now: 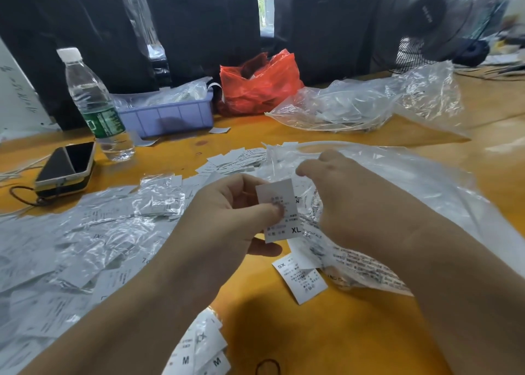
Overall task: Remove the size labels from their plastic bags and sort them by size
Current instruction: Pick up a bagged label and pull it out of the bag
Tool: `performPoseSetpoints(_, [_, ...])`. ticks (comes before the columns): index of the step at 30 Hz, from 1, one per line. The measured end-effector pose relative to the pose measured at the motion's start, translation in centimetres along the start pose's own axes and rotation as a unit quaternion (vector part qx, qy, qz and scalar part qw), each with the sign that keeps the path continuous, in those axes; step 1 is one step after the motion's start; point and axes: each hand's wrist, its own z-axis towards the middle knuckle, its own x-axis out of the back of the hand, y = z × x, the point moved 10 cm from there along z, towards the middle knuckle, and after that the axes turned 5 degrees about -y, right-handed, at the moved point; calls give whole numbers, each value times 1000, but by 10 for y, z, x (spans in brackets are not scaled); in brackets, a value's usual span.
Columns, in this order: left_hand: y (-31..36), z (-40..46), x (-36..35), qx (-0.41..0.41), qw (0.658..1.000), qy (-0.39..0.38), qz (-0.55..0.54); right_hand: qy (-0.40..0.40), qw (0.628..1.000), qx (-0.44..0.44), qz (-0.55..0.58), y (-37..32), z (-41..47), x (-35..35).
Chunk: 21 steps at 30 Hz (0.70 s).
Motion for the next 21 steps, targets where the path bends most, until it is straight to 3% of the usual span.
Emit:
performPoseSetpoints(5, [20, 0, 25, -55, 996, 60, 20, 83, 966, 114, 217, -17, 1, 23])
performPoseSetpoints(10, [81, -18, 89, -188, 958, 180, 122, 43, 813, 112, 570, -8, 5, 25])
performPoseSetpoints(13, [73, -23, 88, -127, 958, 145, 213, 7, 733, 115, 671, -20, 6, 18])
performPoseSetpoints(15, [59, -31, 82, -81, 956, 119, 257, -22, 698, 123, 705, -37, 5, 13])
performPoseSetpoints(18, [38, -41, 83, -35, 952, 103, 285, -43, 674, 126, 726, -56, 2, 11])
performPoseSetpoints(21, [16, -44, 79, 45, 972, 49, 227, -61, 667, 124, 732, -72, 1, 7])
